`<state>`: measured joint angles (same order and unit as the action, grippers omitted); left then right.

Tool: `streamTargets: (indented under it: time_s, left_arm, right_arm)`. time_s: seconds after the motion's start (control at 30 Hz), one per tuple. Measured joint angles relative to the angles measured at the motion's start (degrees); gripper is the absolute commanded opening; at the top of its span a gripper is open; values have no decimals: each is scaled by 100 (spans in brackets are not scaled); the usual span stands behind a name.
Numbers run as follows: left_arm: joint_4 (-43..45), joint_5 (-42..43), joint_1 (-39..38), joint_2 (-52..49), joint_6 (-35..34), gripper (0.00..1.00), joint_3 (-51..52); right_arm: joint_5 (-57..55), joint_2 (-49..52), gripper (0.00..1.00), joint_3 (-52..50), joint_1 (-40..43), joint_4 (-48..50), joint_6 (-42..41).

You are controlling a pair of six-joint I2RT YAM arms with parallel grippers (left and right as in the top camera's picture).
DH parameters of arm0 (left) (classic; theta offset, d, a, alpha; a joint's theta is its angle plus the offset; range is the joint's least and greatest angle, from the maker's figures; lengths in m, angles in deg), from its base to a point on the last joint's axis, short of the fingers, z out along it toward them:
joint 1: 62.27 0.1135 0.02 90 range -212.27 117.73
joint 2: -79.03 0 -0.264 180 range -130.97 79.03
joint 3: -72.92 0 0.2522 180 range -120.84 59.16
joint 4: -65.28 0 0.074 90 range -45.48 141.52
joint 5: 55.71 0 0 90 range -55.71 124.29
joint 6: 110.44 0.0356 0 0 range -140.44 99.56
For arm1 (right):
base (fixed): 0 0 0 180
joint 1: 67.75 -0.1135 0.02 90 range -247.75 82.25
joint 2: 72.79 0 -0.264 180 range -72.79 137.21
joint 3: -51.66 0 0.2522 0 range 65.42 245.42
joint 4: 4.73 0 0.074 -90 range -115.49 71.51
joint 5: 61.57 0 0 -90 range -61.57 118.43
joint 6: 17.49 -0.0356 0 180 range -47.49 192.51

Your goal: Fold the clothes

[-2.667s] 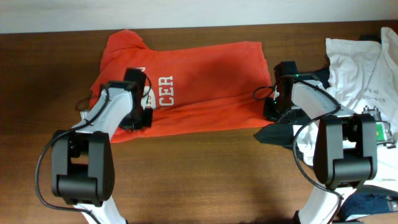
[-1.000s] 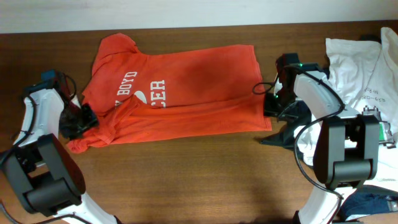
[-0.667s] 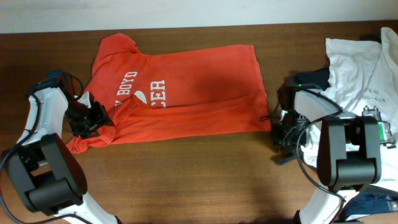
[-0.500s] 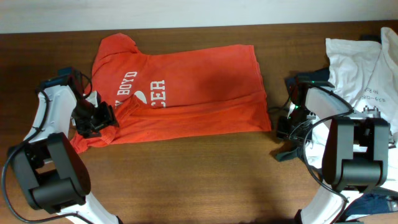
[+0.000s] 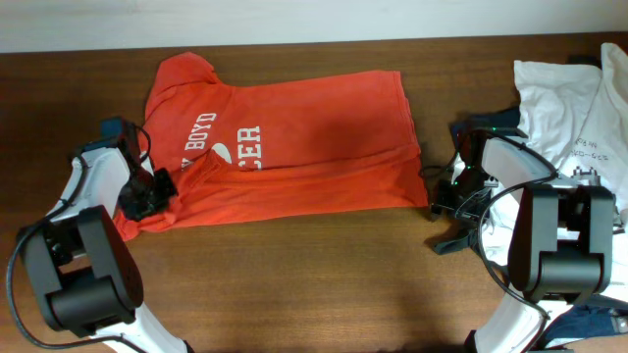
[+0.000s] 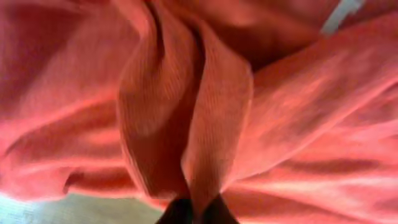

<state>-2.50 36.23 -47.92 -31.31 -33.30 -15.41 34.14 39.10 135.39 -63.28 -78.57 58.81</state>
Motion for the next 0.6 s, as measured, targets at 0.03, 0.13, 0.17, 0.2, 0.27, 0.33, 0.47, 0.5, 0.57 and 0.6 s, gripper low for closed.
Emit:
streamTargets:
  time_s: [0.03, 0.13, 0.17, 0.2, 0.27, 0.33, 0.47, 0.5, 0.57, 0.6]
  left_arm:
    - [205, 164, 0, 0, -2, 0, 2]
    - [459, 918, 2, -2, -2, 0, -175]
    - [640, 1154, 2, -2, -2, 3, -446]
    - [1060, 1316, 22, -2, -7, 67, -800]
    - [1766, 1305, 140, 0, -114, 86, -1268]
    - [1412, 1298, 234, 0, -262, 87, -1346]
    - [-358, 813, 212, 0, -308, 93, -1333]
    - [-595, 627, 212, 0, -306, 93, -1329]
    - [-1088, -133, 212, 0, -308, 93, -1329]
    - [-1091, -315, 214, 0, -308, 93, -1318]
  right_arm:
    - [0, 0, 58, 0, 0, -22, 2]
    - [0, 0, 58, 0, 0, -37, 4]
    - [0, 0, 58, 0, 0, -39, 4]
    - [0, 0, 58, 0, 0, -44, 4]
    - [0, 0, 58, 0, 0, -50, 2]
    - [0, 0, 58, 0, 0, -52, 2]
    - [0, -9, 58, 0, 0, -50, 2]
    - [0, -9, 59, 0, 0, -33, 9]
    - [42, -11, 65, 83, 0, -42, 13]
    - [125, -9, 69, 227, 0, -122, 37]
